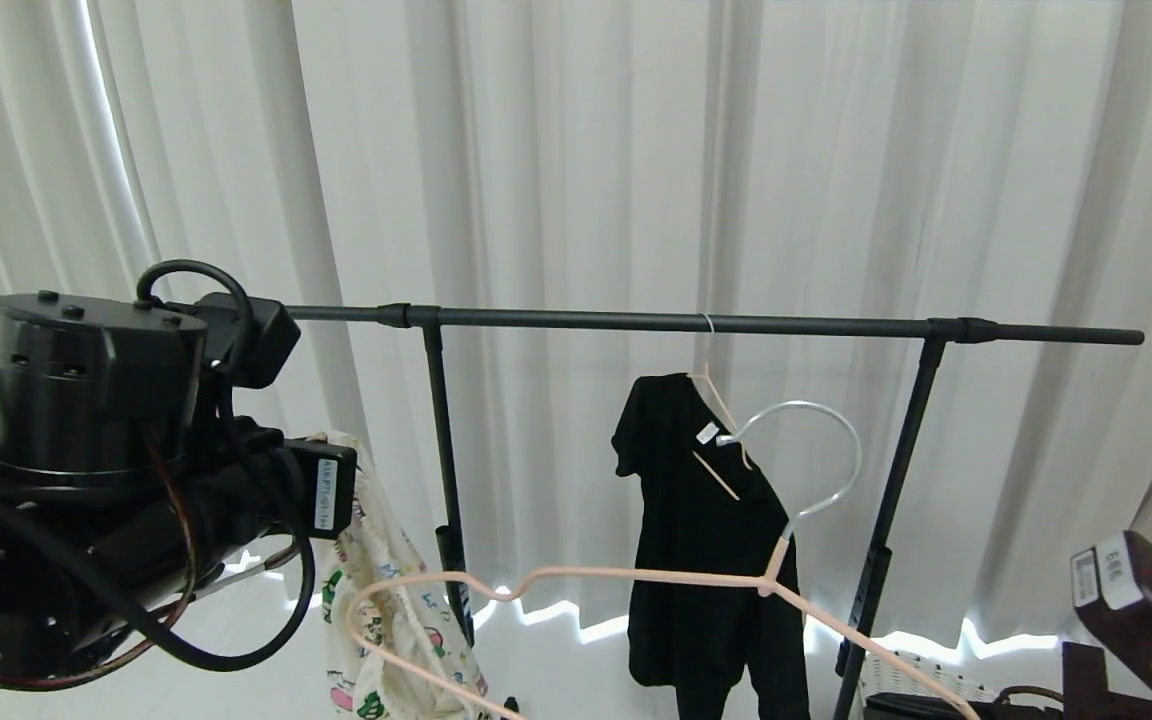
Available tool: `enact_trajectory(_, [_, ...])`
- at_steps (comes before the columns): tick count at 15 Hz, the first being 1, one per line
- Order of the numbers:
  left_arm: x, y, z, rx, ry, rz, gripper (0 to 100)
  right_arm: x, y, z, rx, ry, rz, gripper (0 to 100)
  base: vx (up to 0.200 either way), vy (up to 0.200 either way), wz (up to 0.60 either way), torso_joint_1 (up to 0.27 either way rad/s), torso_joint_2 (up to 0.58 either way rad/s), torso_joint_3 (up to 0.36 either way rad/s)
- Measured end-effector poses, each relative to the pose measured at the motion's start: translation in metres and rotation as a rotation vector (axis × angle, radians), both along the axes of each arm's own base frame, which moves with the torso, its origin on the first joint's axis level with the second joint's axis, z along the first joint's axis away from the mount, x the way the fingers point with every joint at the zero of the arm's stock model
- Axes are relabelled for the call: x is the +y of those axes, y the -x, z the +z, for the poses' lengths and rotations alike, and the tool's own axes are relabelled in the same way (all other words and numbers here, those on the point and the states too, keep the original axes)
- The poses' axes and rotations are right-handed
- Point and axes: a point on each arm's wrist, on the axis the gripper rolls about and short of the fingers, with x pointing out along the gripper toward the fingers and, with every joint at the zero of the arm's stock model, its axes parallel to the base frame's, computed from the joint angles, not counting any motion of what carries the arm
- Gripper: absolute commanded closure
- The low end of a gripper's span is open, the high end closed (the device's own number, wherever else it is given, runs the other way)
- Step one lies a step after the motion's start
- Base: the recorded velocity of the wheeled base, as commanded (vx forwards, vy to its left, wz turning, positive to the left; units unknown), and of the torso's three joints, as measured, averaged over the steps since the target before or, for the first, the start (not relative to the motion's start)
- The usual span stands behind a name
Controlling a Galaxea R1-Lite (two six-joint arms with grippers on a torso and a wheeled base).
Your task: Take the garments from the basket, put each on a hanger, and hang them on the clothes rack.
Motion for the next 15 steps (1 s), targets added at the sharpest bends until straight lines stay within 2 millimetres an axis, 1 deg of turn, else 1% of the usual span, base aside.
enact_trajectory(3, [-0.003, -0.005, -0.004, 0.016, 0.006, 0.007, 100, 0.019, -0.011, -0.004, 0.009, -0.022, -0.083, 100, 0.000, 0.000, 0.00, 0.000, 0.00, 0.000])
enact_trajectory(6, [-0.008, -0.005, -0.005, 0.022, 0.013, -0.003, 100, 0.035, -0.019, -0.009, 0.020, -0.011, -0.105, 100, 0.000, 0.000, 0.00, 0.000, 0.00, 0.000])
enact_trajectory(10, [-0.009, -0.005, -0.006, 0.025, 0.015, -0.006, 100, 0.044, -0.025, -0.014, 0.031, 0.014, -0.111, 100, 0.000, 0.000, 0.00, 0.000, 0.00, 0.000])
enact_trajectory(15, [-0.009, -0.005, -0.007, 0.018, -0.003, 0.027, 100, 0.060, -0.037, -0.007, 0.025, 0.002, -0.130, 100, 0.000, 0.000, 0.00, 0.000, 0.00, 0.000])
